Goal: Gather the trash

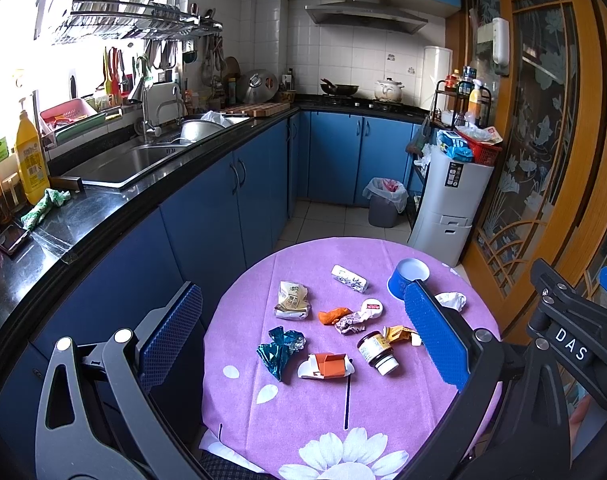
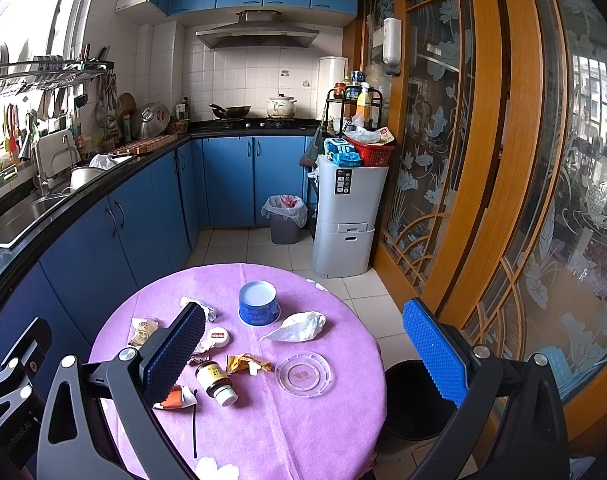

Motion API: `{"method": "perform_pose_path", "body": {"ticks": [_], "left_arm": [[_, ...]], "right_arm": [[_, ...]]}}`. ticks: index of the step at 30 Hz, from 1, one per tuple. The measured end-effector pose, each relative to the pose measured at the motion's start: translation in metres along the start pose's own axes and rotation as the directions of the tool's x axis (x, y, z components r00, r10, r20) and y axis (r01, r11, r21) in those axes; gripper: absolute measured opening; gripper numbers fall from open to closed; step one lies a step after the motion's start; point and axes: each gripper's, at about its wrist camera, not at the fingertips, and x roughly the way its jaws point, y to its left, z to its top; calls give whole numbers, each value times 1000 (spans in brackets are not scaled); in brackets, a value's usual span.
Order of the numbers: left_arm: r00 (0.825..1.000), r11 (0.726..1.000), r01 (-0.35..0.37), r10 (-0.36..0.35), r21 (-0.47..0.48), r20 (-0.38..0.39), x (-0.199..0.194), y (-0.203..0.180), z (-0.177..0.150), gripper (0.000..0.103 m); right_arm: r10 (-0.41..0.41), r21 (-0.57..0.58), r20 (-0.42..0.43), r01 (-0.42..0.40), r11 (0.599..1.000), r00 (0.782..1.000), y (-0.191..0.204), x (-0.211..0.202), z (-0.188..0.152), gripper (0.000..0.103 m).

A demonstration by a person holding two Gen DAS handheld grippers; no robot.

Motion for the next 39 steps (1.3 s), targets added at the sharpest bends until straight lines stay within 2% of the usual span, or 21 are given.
{"method": "perform_pose_path", "body": {"ticks": [37, 39], "left_arm": [[1000, 1000, 1, -1, 8, -9, 3, -3, -3, 100], [1000, 1000, 1, -1, 11, -11, 5, -4, -6, 100]], "right_arm": [[1, -2, -6, -1, 1000, 1000, 0, 4, 1, 97], [2, -3, -9, -2, 1000, 1000, -1, 9, -11, 97]]}}
